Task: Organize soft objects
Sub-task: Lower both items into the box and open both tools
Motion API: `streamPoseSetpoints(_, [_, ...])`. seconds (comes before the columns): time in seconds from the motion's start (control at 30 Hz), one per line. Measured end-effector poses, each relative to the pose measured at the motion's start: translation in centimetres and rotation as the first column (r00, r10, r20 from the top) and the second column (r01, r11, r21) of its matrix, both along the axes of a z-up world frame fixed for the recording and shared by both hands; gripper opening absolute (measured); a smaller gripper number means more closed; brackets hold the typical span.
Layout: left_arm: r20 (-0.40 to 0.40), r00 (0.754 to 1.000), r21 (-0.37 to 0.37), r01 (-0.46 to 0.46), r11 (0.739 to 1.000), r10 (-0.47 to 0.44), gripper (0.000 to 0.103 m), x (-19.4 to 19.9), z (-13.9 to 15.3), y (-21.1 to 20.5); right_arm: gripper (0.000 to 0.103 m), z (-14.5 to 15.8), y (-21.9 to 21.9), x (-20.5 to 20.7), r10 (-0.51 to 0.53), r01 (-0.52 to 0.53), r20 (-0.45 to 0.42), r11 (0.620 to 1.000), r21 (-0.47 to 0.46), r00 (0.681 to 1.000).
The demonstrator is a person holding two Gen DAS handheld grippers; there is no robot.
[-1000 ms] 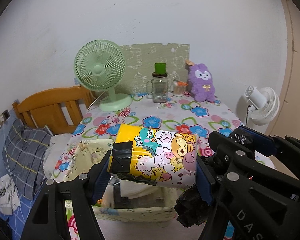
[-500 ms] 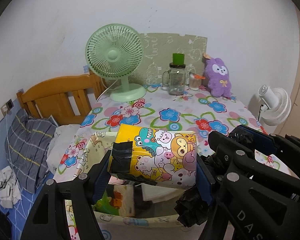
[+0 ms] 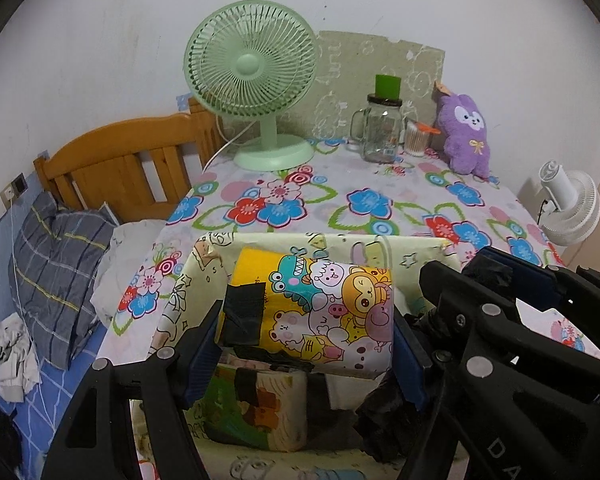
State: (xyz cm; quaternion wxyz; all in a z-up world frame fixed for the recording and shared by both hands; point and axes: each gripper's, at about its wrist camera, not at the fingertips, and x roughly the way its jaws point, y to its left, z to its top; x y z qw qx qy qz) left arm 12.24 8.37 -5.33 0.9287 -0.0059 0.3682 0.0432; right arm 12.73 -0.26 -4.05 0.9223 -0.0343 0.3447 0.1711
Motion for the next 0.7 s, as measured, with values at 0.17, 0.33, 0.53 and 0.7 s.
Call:
streamPoseSetpoints(0.17, [-0.019,1.000,-0.004,-0.015,1.000,0.015,0.077,0.9,-0.7,0.9,0.040,-0.6,1.0,1.0,0.011,-0.011,-0.018,1.000,-0.004,1.000])
streamPoseSetpoints(0.33, [-0.077,0.997,-0.036,-0.034,0.999,0.031,0.078,1.9,-1.3,1.8,0.040,-1.0,1.8,2.0,0.022,-0.022,-0.028,1.000,0.004,0.999])
streamPoseSetpoints(0.53, [-0.072,0.997,-0.035,-0.037,0.999,0.035,0.092,1.9,-1.4,2.2,0.040,-1.5,2.5,2.9,0.032,-0.032,-0.042,0.999,0.001,0.999])
streamPoseSetpoints(0.7, [-0.066,0.997,-0.038,-0.031,0.999,0.029,0.095,1.7,-1.4,2.1,0.040,-1.9,2.7,3.2,0.039,-0.038,-0.053,0.999,0.019,0.998])
